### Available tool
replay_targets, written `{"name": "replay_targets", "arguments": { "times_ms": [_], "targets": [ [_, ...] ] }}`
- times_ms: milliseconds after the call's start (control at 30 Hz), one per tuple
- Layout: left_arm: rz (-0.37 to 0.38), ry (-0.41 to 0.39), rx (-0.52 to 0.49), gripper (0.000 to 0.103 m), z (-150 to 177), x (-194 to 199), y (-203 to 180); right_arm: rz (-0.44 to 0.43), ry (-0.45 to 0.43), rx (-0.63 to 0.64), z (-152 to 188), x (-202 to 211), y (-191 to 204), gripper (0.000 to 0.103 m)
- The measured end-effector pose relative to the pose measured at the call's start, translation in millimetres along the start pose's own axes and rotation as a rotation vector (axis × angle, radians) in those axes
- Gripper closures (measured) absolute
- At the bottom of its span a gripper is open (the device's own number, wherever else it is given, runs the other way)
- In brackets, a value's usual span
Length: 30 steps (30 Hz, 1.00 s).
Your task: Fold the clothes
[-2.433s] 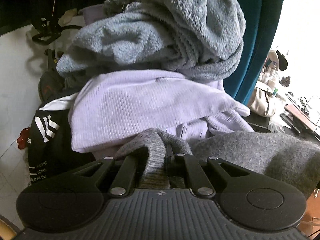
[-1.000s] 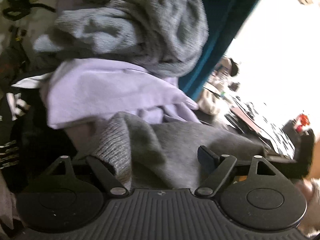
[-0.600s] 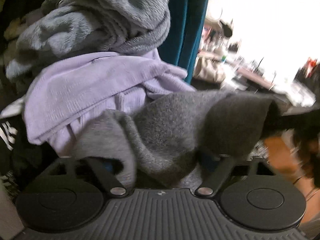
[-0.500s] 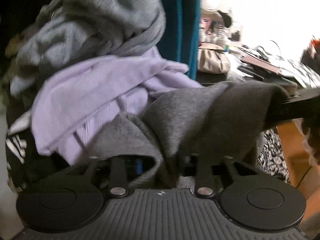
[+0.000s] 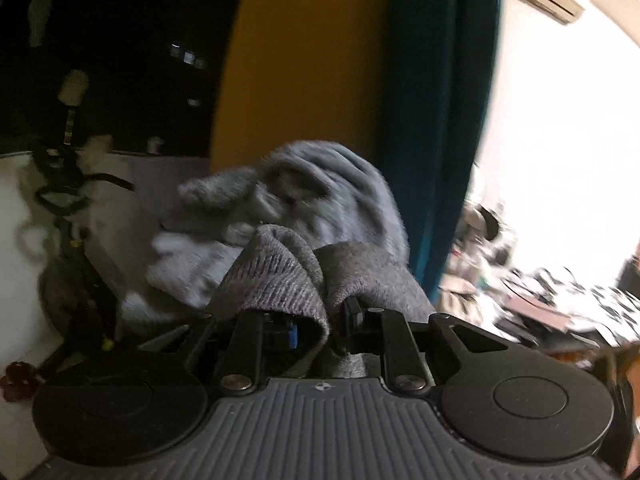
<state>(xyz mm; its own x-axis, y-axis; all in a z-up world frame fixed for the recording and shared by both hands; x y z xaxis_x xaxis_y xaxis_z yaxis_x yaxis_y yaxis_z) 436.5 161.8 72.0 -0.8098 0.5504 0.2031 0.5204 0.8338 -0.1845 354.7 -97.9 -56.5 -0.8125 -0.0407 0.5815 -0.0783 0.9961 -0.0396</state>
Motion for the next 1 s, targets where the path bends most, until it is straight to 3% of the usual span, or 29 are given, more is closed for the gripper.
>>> {"name": "replay_targets", "arguments": {
  "times_ms": [133, 300, 400, 467, 500, 567, 600, 667, 700, 800, 1000],
  "targets": [
    [-0.060, 0.029, 0.059, 0.084, -0.1, -4.2, 22.3, -0.005, 0.007, 0.039, 5.9, -5.5, 6.1, 0.011],
    [-0.099, 0.059, 0.076, 0.083, 11.3, -3.7, 31.3, 0.074, 0.067, -0.045, 22.1, -17.2, -17.6, 0.021],
    [-0.111, 0.074, 0.082, 0.083, 16.7, -3.3, 33.3, 0.078, 0.084, -0.102, 27.6, -21.1, -28.6, 0.026],
    [-0.114, 0.078, 0.072, 0.083, 18.8, -4.8, 32.8, 0.056, 0.067, -0.071, 26.2, -20.7, -25.0, 0.027],
    [-0.114, 0.077, 0.071, 0.083, 18.7, -4.3, 32.7, 0.038, 0.050, -0.027, 25.4, -19.1, -18.7, 0.031],
    [-0.112, 0.072, 0.074, 0.083, 17.6, -2.6, 32.6, 0.016, 0.034, 0.067, 24.2, -16.2, -2.7, 0.055],
    [-0.107, 0.069, 0.078, 0.083, 16.4, -1.2, 32.2, 0.006, 0.027, 0.113, 23.4, -14.5, 6.4, 0.060],
    [-0.095, 0.062, 0.086, 0.083, 13.7, 1.5, 31.1, -0.024, 0.007, 0.154, 21.1, -10.0, 18.0, 0.084],
    [-0.082, 0.053, 0.091, 0.083, 10.3, 4.0, 29.4, -0.051, 0.004, 0.132, 17.7, -7.9, 18.1, 0.090],
    [-0.039, 0.010, 0.100, 0.084, -4.2, 12.7, 22.3, -0.117, -0.028, 0.053, 3.1, 0.0, 14.1, 0.092],
    [0.081, -0.108, 0.088, 0.084, -58.5, 21.9, -6.3, -0.105, -0.216, -0.139, -61.5, 35.3, -24.1, 0.094]
  ]
}}
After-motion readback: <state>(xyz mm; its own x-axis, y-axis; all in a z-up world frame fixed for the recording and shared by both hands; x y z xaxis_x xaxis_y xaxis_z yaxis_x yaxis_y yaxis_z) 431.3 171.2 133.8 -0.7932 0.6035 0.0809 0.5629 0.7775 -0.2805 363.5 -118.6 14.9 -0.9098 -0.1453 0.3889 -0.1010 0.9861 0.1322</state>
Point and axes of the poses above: each gripper's, at about its wrist camera, not at the fingertips, and x roughly against the way its jaws point, y to its left, z to its underside, the point moved 1 cm from there along -x, roughly the way its jaws point, and after that the axes turned 5 degrees about -y, right-handed, at the moved point
